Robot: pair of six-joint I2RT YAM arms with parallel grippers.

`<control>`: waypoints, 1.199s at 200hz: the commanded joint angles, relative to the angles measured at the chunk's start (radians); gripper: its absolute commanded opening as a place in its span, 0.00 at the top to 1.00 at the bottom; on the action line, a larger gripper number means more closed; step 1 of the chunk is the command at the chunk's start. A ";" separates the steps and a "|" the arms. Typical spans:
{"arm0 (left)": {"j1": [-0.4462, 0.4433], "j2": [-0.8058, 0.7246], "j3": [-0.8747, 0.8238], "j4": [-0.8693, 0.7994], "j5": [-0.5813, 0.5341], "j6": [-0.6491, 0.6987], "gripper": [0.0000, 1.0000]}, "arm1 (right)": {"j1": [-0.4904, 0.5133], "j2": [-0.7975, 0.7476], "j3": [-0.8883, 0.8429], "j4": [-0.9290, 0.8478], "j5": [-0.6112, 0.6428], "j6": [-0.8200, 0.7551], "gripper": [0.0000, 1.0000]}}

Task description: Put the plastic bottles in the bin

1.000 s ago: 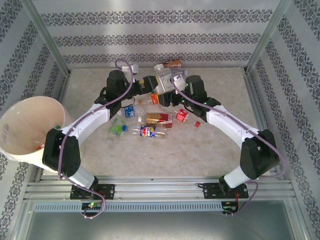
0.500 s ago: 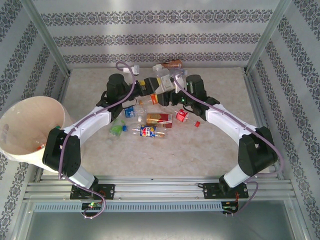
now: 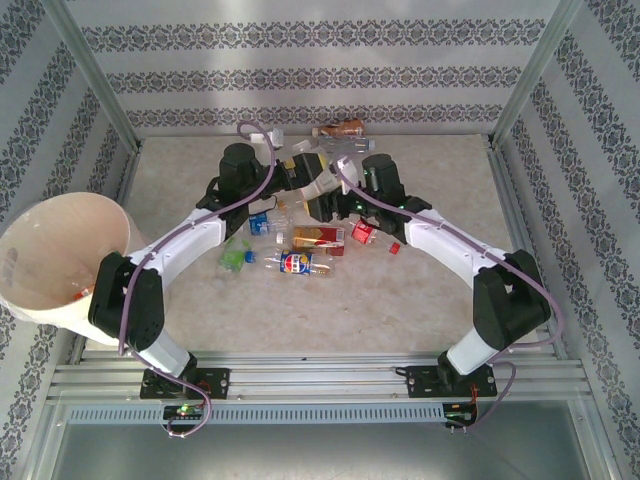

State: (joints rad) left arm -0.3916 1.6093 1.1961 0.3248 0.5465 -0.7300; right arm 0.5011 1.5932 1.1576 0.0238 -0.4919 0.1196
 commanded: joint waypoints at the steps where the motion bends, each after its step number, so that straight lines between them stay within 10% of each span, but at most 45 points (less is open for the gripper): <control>1: -0.003 0.023 0.040 -0.082 -0.012 0.033 0.01 | 0.022 -0.018 0.026 -0.019 0.026 -0.094 0.41; 90: -0.001 0.016 0.071 -0.115 0.050 0.041 0.51 | 0.030 -0.043 0.017 -0.006 0.076 -0.135 0.32; 118: 0.016 -0.025 0.065 -0.136 0.013 0.053 0.52 | 0.028 -0.074 -0.014 0.023 0.047 -0.177 0.02; 240: 0.074 -0.485 0.216 -0.748 -0.649 0.426 0.57 | 0.007 -0.209 -0.033 0.120 0.008 -0.262 0.02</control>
State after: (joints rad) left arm -0.3256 1.2240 1.3598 -0.2729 0.0971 -0.4232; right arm 0.5190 1.3933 1.1225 0.0811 -0.5133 -0.1387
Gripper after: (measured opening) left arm 0.558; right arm 0.980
